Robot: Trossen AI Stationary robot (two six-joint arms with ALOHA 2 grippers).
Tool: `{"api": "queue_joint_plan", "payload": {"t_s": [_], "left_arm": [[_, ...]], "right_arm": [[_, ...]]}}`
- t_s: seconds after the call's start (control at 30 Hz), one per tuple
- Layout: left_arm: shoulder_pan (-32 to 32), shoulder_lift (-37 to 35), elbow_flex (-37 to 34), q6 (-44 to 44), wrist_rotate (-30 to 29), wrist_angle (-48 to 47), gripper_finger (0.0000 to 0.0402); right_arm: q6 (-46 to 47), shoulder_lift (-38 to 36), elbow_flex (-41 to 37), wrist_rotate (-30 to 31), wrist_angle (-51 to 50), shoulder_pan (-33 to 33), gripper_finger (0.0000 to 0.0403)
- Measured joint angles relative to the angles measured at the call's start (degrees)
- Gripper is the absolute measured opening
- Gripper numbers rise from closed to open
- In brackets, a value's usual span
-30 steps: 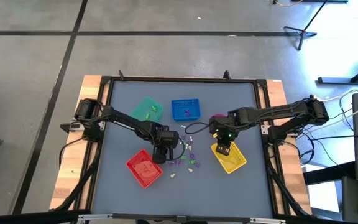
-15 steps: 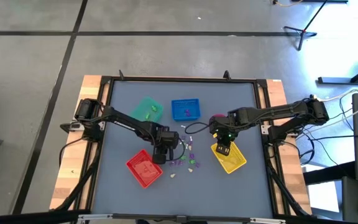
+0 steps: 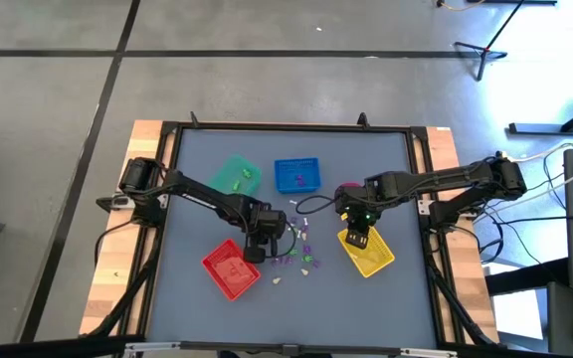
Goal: Sort Halloween decoration
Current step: Put the purple witch hat toy into the orange bin
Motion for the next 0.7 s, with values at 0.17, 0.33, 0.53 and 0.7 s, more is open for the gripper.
{"api": "queue_joint_plan", "payload": {"t_s": [0.17, 0.33, 0.53, 0.7], "left_arm": [[0.0, 0.0, 0.0, 0.0, -0.1, 0.0, 0.0001], [0.0, -0.2, 0.0, 0.0, 0.0, 0.0, 0.0000], [0.2, -2.4, -0.2, 0.4, -0.1, -0.3, 0.0000], [0.1, -4.8, -0.2, 1.3, 0.6, -0.3, 0.0000]], "right_arm": [[0.0, 0.0, 0.0, 0.0, 0.0, 0.0, 0.0124], [0.0, 0.0, 0.0, 0.0, 0.0, 0.0, 0.0124], [0.0, 0.0, 0.0, 0.0, 0.0, 0.0, 0.0124], [0.0, 0.0, 0.0, 0.0, 0.0, 0.0, 0.0124]]}}
